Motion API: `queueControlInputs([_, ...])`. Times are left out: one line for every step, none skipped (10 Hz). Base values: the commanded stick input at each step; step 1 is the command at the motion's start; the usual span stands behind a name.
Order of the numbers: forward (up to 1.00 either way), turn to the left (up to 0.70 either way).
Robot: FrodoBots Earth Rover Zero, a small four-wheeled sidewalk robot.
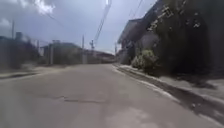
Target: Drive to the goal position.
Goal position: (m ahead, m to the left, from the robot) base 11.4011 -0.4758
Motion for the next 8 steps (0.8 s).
queueControlInputs([0.7,0.0])
queueControlInputs([0.7,0.0])
queueControlInputs([0.7,0.0])
queueControlInputs([0.7,0.0])
queueControlInputs([0.7,0.0])
queueControlInputs([0.7,0.0])
queueControlInputs([0.7,0.0])
queueControlInputs([0.7,0.0])
